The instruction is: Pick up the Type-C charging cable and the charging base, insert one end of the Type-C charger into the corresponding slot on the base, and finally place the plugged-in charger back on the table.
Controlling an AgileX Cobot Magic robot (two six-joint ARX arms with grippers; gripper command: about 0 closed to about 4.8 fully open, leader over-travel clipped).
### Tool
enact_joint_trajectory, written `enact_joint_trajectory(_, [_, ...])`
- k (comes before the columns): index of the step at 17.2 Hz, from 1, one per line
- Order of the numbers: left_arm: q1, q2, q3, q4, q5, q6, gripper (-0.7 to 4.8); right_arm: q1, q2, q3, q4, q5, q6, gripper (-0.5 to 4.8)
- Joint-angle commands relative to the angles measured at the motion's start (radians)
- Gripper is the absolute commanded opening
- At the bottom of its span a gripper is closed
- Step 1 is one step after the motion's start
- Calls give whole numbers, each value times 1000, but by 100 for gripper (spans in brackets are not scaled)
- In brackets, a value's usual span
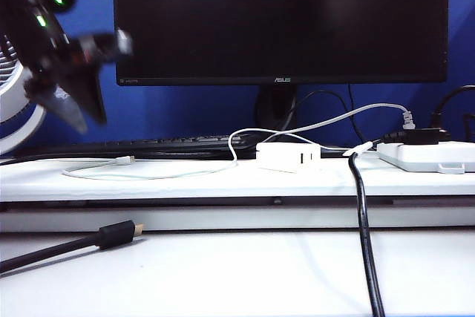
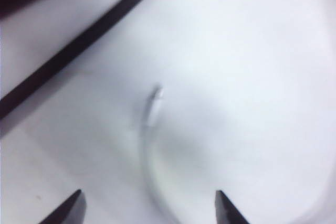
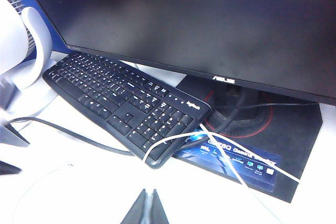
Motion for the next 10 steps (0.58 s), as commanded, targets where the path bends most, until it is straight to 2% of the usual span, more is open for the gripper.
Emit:
enact_joint_trajectory(1, [18, 37, 77, -67, 77, -26, 324, 1, -3, 5, 11, -6, 0, -6])
enact_joint_trajectory(6, [-23, 150, 165, -94, 17, 18, 323, 1, -3, 5, 11, -6, 0, -6])
enact_joint_trajectory(10, [-83, 185, 166, -93, -113, 109, 323, 1, 1, 5, 13, -5, 0, -6])
